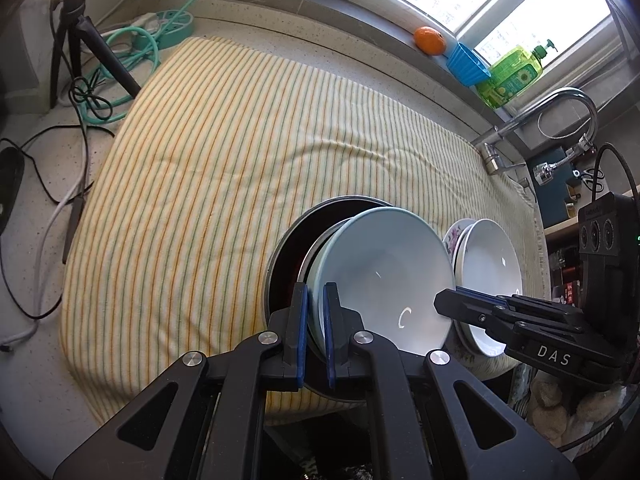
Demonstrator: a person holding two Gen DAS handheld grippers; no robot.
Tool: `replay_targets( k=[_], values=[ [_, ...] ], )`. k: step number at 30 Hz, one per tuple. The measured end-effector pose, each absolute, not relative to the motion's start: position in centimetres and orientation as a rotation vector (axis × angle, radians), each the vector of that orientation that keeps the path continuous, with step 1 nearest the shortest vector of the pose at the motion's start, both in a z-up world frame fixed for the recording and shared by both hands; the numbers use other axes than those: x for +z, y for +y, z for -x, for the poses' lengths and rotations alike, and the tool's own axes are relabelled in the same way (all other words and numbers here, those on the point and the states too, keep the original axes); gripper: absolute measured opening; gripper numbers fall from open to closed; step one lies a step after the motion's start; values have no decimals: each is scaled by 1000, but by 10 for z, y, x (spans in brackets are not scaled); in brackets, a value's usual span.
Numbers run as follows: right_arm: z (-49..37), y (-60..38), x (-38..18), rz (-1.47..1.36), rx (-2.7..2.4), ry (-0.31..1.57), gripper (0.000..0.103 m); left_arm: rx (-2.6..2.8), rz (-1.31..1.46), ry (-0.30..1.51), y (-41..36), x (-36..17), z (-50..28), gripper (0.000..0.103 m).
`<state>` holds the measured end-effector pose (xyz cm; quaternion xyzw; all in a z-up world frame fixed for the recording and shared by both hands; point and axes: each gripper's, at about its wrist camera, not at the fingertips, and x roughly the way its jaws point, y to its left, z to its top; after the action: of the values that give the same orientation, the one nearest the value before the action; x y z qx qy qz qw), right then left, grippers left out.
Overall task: Organize plates and bowls
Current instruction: 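Lower the white bowl into the red bowl with both grippers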
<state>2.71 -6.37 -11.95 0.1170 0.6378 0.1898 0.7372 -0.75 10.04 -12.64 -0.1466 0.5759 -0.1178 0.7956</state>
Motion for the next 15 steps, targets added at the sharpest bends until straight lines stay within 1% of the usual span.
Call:
replay_targets(
  k=[15],
  values=[
    [-27, -60, -120, -239, 420, 1404, 9, -252, 307, 1242, 99, -128, 4, 6]
  ],
)
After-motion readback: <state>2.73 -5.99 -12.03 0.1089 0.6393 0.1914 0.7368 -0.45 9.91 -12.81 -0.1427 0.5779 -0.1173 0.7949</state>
